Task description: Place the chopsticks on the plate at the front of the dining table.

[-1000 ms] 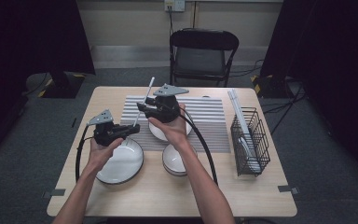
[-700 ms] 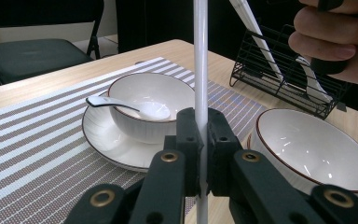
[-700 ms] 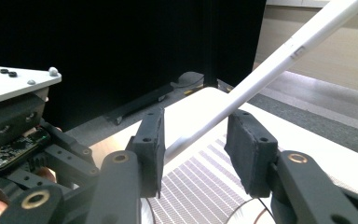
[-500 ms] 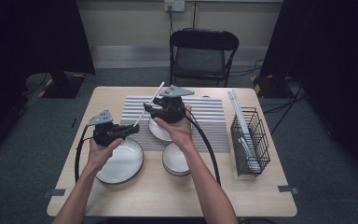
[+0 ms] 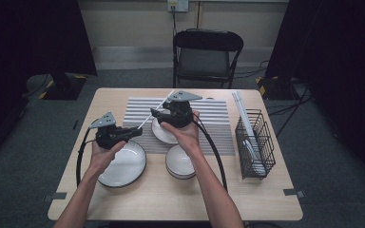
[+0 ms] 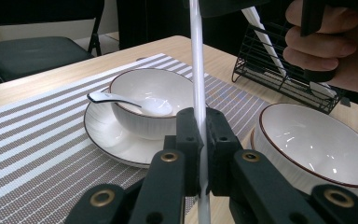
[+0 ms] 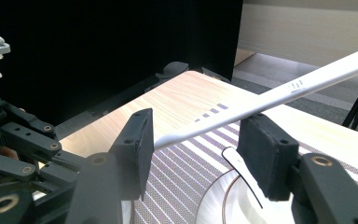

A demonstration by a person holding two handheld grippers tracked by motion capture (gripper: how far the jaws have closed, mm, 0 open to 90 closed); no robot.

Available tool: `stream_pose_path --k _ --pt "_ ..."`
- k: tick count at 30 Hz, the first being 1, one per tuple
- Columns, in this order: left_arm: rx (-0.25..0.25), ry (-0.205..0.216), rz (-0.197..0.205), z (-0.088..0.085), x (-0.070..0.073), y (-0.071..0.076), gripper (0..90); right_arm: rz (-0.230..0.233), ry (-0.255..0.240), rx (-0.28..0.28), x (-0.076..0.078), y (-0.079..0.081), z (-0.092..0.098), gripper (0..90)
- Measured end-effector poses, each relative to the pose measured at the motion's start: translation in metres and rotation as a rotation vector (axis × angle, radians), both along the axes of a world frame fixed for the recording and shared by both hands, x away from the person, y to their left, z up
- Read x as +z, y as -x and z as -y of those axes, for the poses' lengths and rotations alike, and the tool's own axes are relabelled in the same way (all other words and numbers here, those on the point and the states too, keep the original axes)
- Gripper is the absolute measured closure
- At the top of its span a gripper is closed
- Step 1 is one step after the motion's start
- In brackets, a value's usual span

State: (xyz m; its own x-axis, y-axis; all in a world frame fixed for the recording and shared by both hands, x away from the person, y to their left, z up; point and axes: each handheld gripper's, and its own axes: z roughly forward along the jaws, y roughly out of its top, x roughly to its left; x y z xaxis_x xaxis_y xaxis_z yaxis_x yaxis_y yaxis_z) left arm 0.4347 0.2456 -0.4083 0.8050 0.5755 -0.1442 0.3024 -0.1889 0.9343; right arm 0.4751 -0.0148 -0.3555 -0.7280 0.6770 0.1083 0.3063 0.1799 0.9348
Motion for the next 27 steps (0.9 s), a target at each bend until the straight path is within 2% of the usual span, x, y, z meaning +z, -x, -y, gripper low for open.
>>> stream_pose_path --k 12,15,17,19,27 --pt "0.0 -0.007 0.002 0.005 -0.0025 -0.001 86.2 0.003 0.015 -0.002 0.0004 -0.0008 -0.0037 42.5" --pt "-0.001 0.002 0.002 0.0053 -0.0017 -0.0006 86.2 -0.001 0.011 -0.001 0.0014 -0.0011 -0.0023 42.4" --pt "-0.008 -0.001 0.001 0.0042 -0.0018 -0.0017 86.2 0.0 0.023 0.0 0.0017 -0.0008 -0.0022 42.1" --pt "0.005 -0.01 0.007 0.0051 -0.0014 -0.0012 86.2 -0.003 0.015 0.0 0.0019 -0.0007 -0.0011 40.7" --pt "0.002 -0.009 0.006 0.0046 -0.0012 -0.0024 86.2 -0.01 0.018 0.0 0.0001 -0.0008 0.0026 36.9"
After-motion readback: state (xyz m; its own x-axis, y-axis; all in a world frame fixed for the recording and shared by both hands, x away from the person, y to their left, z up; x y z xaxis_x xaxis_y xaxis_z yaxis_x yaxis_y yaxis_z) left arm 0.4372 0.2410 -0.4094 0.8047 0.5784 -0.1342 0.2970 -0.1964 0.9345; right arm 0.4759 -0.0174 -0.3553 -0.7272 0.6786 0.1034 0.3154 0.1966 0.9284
